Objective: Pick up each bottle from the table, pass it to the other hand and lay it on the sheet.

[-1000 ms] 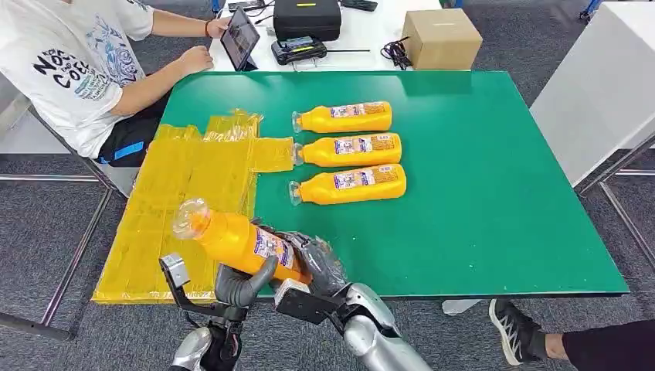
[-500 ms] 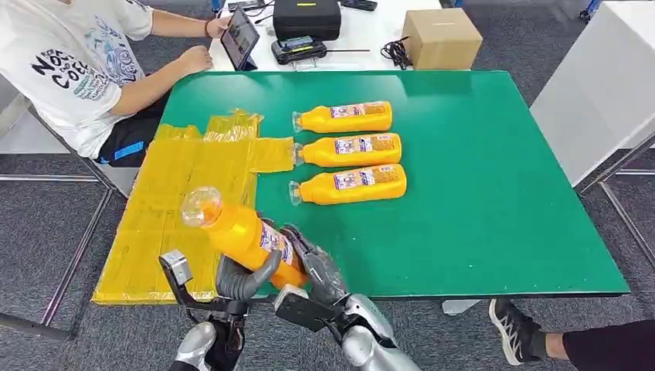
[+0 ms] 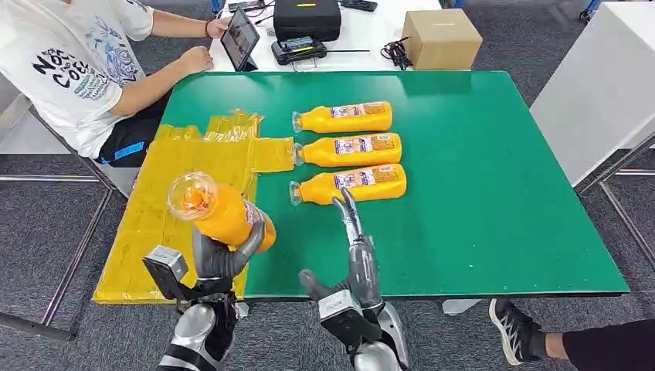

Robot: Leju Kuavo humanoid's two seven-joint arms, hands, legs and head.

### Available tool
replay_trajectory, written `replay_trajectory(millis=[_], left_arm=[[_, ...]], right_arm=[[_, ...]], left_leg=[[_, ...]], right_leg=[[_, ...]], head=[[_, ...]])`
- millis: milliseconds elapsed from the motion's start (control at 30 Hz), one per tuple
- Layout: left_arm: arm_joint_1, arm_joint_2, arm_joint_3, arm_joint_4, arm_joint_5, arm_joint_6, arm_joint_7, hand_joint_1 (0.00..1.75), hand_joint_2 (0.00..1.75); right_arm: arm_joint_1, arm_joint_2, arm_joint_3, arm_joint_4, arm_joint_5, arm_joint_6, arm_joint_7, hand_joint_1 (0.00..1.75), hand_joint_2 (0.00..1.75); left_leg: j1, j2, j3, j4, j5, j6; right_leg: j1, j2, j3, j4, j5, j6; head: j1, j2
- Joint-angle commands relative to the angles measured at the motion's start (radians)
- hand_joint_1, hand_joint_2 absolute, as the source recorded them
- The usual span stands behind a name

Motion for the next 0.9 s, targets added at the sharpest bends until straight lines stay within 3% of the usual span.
replay_trajectory(millis=[33,367,433,467,500,533,633,800,900], left_arm=[[-0.161,0.061,0.110,0.160,-0.193,0.179,-0.040,1.75,1.75],[-0.156,0.052,0.109,0.164,-0.201,0.175,-0.045,1.75,1.75],[-0.186,0.083,0.092,0.218,-0.391,0.341,-0.032,1.75,1.75],[-0.224,0.109,0.122,0.284,-0.557,0.363,0.012,1.75,1.75],[-0.234,0.073,0.262,0.284,-0.775,0.363,-0.008,1.75,1.75],[-0.275,0.103,0.256,0.374,-0.905,0.363,0.080,1.75,1.75],[-0.348,0.144,0.359,0.472,-1.215,0.363,0.140,1.75,1.75],[-0.509,0.270,0.222,0.797,-1.478,0.314,0.368,1.75,1.75],[-0.554,0.342,0.084,0.851,-1.578,0.233,0.487,1.75,1.75]], right_arm=[[-0.032,-0.029,0.021,-0.079,-0.069,0.000,-0.048,0.00,0.00],[-0.032,-0.032,0.023,-0.075,-0.070,-0.002,-0.047,0.00,0.00],[-0.041,-0.032,0.031,-0.083,-0.095,-0.001,-0.065,0.00,0.00],[-0.056,-0.032,0.039,-0.088,-0.113,0.011,-0.064,0.00,0.00],[-0.059,-0.017,0.034,-0.096,-0.117,0.028,-0.055,0.00,0.00],[-0.067,-0.016,0.038,-0.100,-0.125,0.051,-0.044,0.00,0.00],[-0.080,-0.012,0.036,-0.086,-0.135,0.085,-0.030,0.00,0.00],[-0.080,-0.013,0.030,-0.055,-0.136,0.132,-0.046,0.00,0.00],[-0.086,-0.007,0.026,-0.050,-0.135,0.169,-0.041,0.00,0.00]], left_leg=[[0.002,0.001,0.005,-0.001,-0.001,-0.002],[0.001,0.001,0.006,0.000,-0.002,-0.002],[0.000,0.001,0.003,-0.001,-0.001,-0.001],[0.002,0.001,0.006,-0.001,-0.002,-0.002],[0.001,0.001,0.003,-0.001,0.000,-0.002],[0.002,0.003,0.006,0.000,-0.002,-0.003],[0.001,0.002,0.003,-0.001,0.000,-0.001],[0.002,0.002,0.006,-0.001,0.001,-0.003],[0.002,0.001,0.003,-0.001,0.002,-0.003]], right_leg=[[0.002,0.000,0.005,-0.001,-0.001,-0.003],[0.001,0.001,0.006,0.000,-0.002,-0.002],[0.001,0.000,0.003,-0.001,0.000,-0.001],[0.002,0.000,0.006,-0.001,-0.001,-0.002],[0.001,0.001,0.004,-0.001,0.000,-0.002],[0.002,0.003,0.005,-0.001,0.000,-0.003],[0.001,0.002,0.002,0.000,0.000,-0.002],[0.002,0.001,0.004,0.000,0.001,-0.004],[0.002,0.000,0.002,0.000,0.002,-0.004]], head=[[0.000,0.000],[0.000,0.000],[0.000,0.000],[0.000,0.000],[0.000,0.000],[0.000,0.000],[0.000,0.000],[0.000,0.000],[0.000,0.000]])
